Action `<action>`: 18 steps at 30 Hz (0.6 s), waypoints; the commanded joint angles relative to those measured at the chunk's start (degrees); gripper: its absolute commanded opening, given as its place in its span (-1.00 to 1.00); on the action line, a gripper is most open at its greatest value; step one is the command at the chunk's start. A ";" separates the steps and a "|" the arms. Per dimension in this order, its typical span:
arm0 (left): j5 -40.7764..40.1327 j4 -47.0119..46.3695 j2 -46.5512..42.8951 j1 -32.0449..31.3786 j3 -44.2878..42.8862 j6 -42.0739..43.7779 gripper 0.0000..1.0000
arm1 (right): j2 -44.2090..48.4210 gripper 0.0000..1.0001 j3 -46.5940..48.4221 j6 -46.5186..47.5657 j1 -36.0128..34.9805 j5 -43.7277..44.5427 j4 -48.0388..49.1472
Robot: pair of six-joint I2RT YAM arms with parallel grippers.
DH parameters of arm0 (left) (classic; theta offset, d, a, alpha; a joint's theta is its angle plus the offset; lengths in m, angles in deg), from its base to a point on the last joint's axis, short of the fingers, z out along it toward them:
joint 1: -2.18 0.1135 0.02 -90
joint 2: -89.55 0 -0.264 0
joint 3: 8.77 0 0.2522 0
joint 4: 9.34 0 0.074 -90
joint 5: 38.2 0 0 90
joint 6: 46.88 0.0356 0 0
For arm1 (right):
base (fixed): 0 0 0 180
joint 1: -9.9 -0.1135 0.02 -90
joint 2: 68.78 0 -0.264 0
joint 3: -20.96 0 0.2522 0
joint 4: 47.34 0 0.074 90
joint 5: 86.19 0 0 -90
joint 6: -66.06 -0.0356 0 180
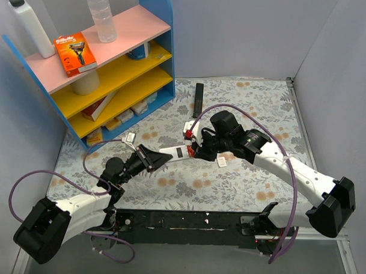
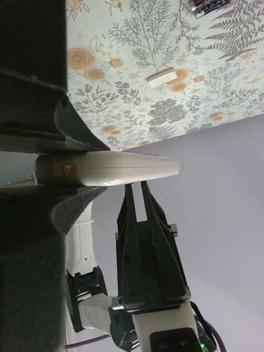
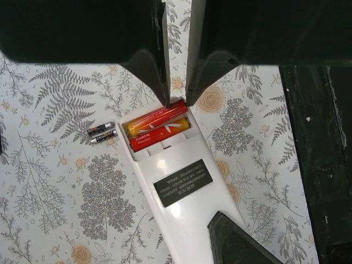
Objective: Load the batteries into the remote control
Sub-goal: Load the battery into the remote control.
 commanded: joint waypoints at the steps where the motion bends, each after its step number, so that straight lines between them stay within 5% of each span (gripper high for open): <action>1: 3.38 -4.06 -0.67 -0.18 -2.16 0.49 -1.00 | -0.48 -0.57 -0.39 0.08 0.09 3.53 5.31; 18: 6.89 -8.11 0.12 -0.18 -3.31 1.19 -1.00 | -3.12 -0.86 -3.55 -2.56 0.09 7.13 14.28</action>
